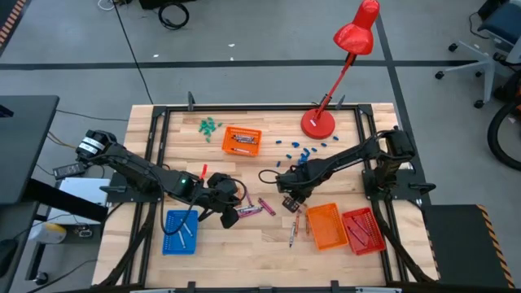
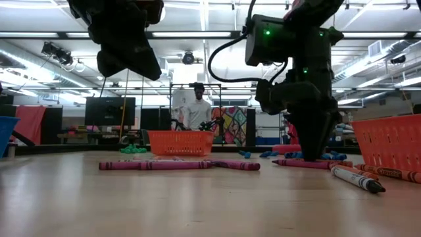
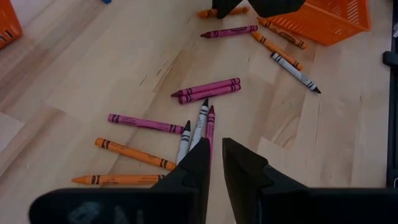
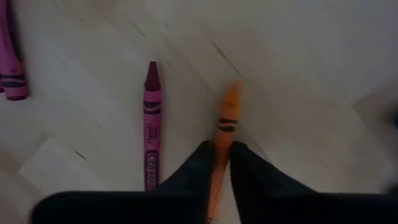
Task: Sort crayons
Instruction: Put the orange crayon into the bottom orange bin, then put the red crayon into the red bin
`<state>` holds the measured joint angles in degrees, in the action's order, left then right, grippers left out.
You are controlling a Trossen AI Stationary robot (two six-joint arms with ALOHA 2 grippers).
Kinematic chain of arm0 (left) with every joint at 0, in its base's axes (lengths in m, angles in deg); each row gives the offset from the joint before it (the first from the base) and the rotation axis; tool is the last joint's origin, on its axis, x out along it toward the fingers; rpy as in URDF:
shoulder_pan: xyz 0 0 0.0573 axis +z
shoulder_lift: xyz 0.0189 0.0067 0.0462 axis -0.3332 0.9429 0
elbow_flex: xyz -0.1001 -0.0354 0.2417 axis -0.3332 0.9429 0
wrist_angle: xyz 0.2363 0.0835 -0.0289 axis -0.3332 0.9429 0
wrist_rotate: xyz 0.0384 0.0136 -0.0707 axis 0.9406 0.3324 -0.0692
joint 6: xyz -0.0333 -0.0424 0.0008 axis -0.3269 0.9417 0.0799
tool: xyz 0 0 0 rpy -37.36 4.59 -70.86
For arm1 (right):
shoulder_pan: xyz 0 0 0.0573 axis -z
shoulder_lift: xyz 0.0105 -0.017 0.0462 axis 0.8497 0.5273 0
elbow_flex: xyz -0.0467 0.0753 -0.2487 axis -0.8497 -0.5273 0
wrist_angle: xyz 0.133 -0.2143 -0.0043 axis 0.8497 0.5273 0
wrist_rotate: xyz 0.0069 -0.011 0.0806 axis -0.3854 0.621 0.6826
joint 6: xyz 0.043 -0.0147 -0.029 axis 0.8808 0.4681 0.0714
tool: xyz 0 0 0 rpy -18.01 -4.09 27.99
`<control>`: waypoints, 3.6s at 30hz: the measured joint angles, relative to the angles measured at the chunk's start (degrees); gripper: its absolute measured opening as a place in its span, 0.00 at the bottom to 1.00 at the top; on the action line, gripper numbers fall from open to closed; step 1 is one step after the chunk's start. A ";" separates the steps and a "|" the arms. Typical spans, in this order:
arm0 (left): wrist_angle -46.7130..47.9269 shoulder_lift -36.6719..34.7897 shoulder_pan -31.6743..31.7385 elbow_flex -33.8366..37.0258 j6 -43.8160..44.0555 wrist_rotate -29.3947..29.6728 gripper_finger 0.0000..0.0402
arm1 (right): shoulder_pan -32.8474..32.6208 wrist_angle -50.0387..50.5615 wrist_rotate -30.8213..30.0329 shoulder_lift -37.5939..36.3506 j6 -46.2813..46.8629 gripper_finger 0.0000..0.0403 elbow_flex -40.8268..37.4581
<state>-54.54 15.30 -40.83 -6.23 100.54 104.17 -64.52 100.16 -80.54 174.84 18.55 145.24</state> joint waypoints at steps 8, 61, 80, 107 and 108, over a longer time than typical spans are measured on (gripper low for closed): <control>0.11 0.00 0.00 0.01 -0.07 0.00 0.13 | 0.22 -0.07 1.44 -1.50 -0.63 0.06 -0.38; 1.27 0.00 -0.11 0.01 -2.73 -1.08 0.13 | -19.36 13.65 -6.42 -20.33 30.75 0.31 3.95; 1.01 0.00 0.39 0.01 -3.08 -1.08 0.13 | -2.74 -1.21 -1.87 -4.36 -0.18 0.33 4.17; 1.40 0.00 0.26 0.01 -2.61 -1.08 0.13 | -1.83 -2.50 3.53 1.08 -6.64 0.06 3.98; 1.42 0.00 0.26 0.01 -2.68 -1.08 0.13 | -1.51 -2.65 3.64 0.53 -6.67 0.06 3.98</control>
<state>-53.12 15.30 -40.57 -6.22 97.86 103.10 -66.03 97.51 -76.90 175.37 11.87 149.22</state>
